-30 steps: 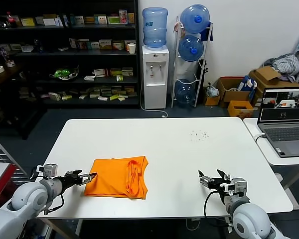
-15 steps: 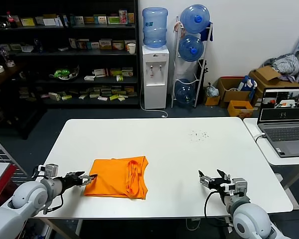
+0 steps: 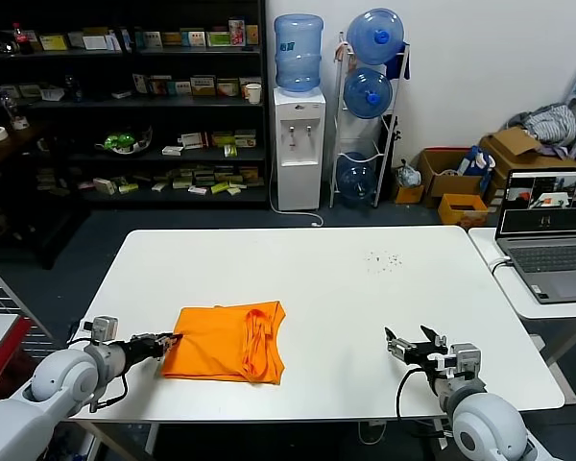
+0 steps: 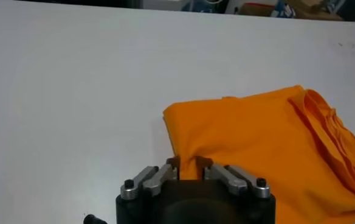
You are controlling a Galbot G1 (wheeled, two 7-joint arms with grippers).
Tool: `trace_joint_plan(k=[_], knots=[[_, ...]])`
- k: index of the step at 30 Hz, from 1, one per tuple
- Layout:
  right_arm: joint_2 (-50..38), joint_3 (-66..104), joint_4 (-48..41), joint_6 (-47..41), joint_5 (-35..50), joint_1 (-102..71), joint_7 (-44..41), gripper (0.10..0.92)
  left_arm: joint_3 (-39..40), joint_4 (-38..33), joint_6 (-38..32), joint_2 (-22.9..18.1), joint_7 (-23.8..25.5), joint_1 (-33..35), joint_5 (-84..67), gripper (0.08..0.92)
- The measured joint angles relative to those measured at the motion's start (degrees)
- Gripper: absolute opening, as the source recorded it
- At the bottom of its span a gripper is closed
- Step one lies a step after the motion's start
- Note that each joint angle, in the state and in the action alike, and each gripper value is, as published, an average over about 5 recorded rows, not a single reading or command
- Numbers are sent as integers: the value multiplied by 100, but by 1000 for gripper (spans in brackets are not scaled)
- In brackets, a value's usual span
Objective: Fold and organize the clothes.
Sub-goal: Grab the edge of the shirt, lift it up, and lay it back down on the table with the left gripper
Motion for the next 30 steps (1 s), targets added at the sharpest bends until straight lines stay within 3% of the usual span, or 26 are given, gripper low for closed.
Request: trace_joint_plan(k=[7,19,30], knots=[[-3,29,-1,37,-13,-15,-22,823,-72,-118,-1,-14,-71,107,-68,94],[18,118,-77,159,-96,-48,-117,823,-333,-816,130,-47,-387,329,-437,90],[94,-6,-228,318,-203,146,-244,823,-664,-1492,431,344,-987,437,-756,90]])
